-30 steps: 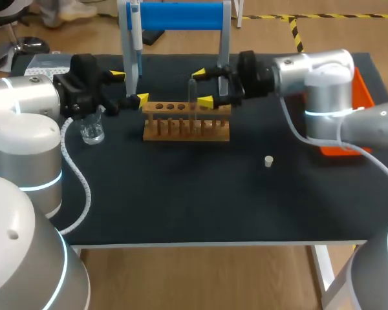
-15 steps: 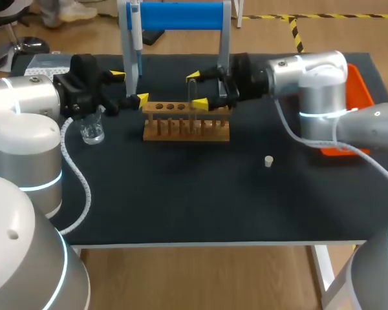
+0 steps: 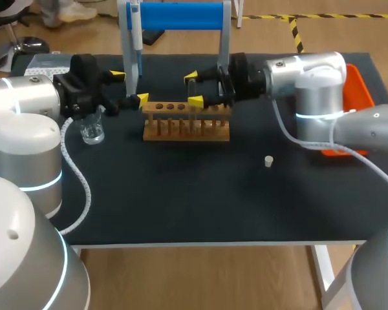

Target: Invert the test tube, pick up the pipette, mount the tip to pipette, aspirate from beaker and dispense into the tube, eject the tip, return the pipette, and cap with the stopper.

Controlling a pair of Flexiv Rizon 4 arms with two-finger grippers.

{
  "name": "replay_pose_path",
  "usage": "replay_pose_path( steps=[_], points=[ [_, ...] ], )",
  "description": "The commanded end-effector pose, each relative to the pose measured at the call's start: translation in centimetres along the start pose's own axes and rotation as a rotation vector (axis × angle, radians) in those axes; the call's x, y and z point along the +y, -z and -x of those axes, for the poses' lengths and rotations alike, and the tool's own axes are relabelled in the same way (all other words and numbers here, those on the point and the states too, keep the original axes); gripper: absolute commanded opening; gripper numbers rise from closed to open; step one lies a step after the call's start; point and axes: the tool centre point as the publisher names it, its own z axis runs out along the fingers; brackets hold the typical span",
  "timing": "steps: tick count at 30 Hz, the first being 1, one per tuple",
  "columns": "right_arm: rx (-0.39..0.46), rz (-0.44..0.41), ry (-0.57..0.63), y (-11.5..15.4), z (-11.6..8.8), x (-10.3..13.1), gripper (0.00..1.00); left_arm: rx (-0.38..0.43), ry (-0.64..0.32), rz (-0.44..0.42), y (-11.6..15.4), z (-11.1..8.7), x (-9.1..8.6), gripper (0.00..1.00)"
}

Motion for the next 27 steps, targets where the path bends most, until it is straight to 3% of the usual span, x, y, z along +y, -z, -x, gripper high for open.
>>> replay_pose_path(
  steps=[1, 12, 18, 27],
  points=[
    [-0.013, -0.002, -0.001, 0.01, -0.29, 0.11, 0.68, 0.001, -0.001, -0.008, 0.02, 0.01, 0.24, 1.00],
    [-0.026, 0.008, -0.014, 0.13, -0.38, 0.08, 0.56, 0.001, -0.001, -0.008, 0.02, 0.01, 0.24, 1.00],
    [-0.032, 0.022, -0.026, 0.15, -0.42, -0.01, 0.59, 0.001, -0.001, -0.008, 0.02, 0.01, 0.24, 1.00],
    [-0.032, 0.034, -0.034, 0.15, -0.38, -0.16, 0.51, 0.001, -0.001, -0.008, 0.02, 0.01, 0.24, 1.00]
  ],
)
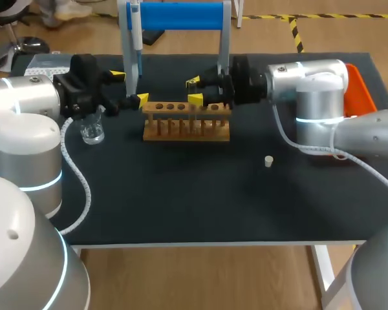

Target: Invert the test tube, pick up the pipette, mount the tip to pipette, aspirate from beaker and dispense into the tube, eject the tip, return the pipette, and cap with the stopper.

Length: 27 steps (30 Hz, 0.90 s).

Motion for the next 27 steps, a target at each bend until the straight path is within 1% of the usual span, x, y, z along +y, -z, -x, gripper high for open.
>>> replay_pose_path(
  steps=[1, 8, 10, 13, 14, 16, 18, 27],
  points=[
    [0.002, 0.003, 0.001, -0.03, 0.00, -0.08, 0.50, 0.001, -0.001, -0.008, 0.02, 0.01, 0.24, 1.00],
    [0.004, 0.007, 0.004, -0.11, 0.10, -0.02, 0.48, 0.001, -0.001, -0.008, 0.02, 0.01, 0.24, 1.00],
    [0.004, 0.007, 0.005, -0.10, 0.12, -0.02, 0.44, 0.001, -0.001, -0.008, 0.02, 0.01, 0.24, 1.00],
    [0.004, 0.007, 0.005, -0.10, 0.14, -0.01, 0.30, 0.001, -0.001, -0.008, 0.02, 0.01, 0.24, 1.00],
    [0.003, 0.007, 0.006, -0.10, 0.15, -0.01, 0.21, 0.001, -0.001, -0.008, 0.02, 0.01, 0.24, 1.00],
    [0.003, 0.007, 0.007, -0.11, 0.17, 0.00, 0.07, 0.001, -0.001, -0.008, 0.02, 0.01, 0.24, 1.00],
    [0.003, 0.008, 0.008, -0.10, 0.19, 0.03, 0.00, 0.001, -0.001, -0.008, 0.02, 0.01, 0.24, 1.00],
    [0.002, 0.006, 0.014, -0.01, 0.23, 0.24, 0.00, 0.001, -0.001, -0.008, 0.02, 0.01, 0.24, 1.00]
  ],
)
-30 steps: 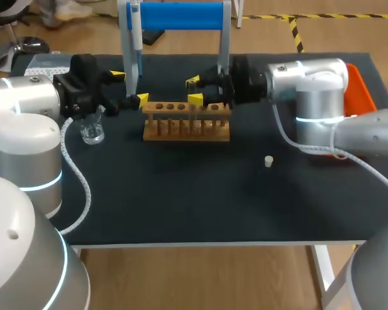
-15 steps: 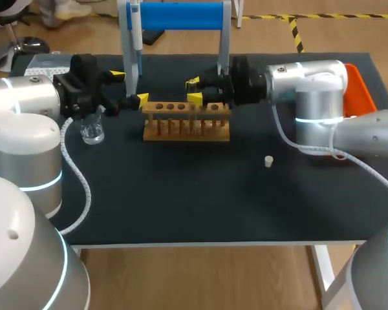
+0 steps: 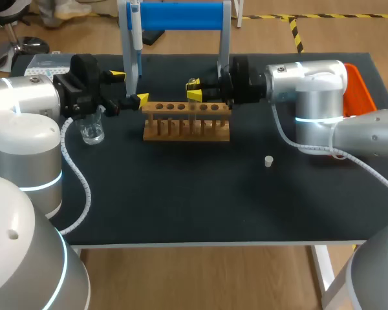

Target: Invert the test tube, pick up the pipette, mount the tip to pipette, aspirate from beaker and dispense into the tube, eject the tip, return the pipette, and cap with the stopper.

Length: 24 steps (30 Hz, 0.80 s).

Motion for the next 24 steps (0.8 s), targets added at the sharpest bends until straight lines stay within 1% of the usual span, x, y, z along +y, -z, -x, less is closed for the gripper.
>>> replay_pose_path(
  steps=[1, 10, 24],
  points=[
    [0.002, -0.001, 0.002, 0.1, 0.1, 0.2, 0.00, 0.001, -0.001, -0.008, 0.0, 0.0, 0.2, 1.00],
    [0.006, 0.004, 0.015, 0.1, -0.3, 1.2, 0.00, 0.001, -0.001, -0.008, 0.0, 0.0, 0.2, 1.00],
    [0.005, 0.006, 0.024, 0.2, -0.2, 2.6, 0.00, 0.001, -0.001, -0.008, 0.0, 0.0, 0.2, 1.00]
  ],
)
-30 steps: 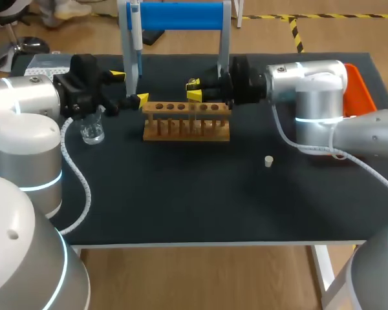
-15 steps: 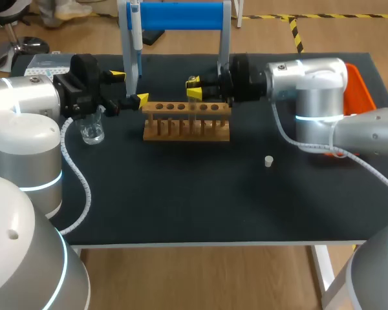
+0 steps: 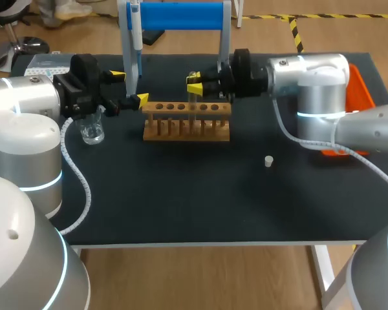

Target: Invert the test tube, pick up the pipette, mount the tip to pipette, aspirate from beaker and dispense into the tube, eject the tip, return the pipette, and cap with the stopper.

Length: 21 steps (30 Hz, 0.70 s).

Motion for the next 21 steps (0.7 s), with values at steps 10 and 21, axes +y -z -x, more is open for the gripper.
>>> replay_pose_path(
  steps=[10, 21],
  points=[
    [-0.006, -0.001, 0.008, 0.1, -0.1, 1.6, 0.00, 0.001, -0.001, -0.008, 0.0, 0.0, 0.2, 1.00],
    [-0.017, 0.006, 0.004, 0.2, -0.3, 2.5, 0.00, 0.001, -0.001, -0.008, 0.0, 0.0, 0.2, 1.00]
  ],
)
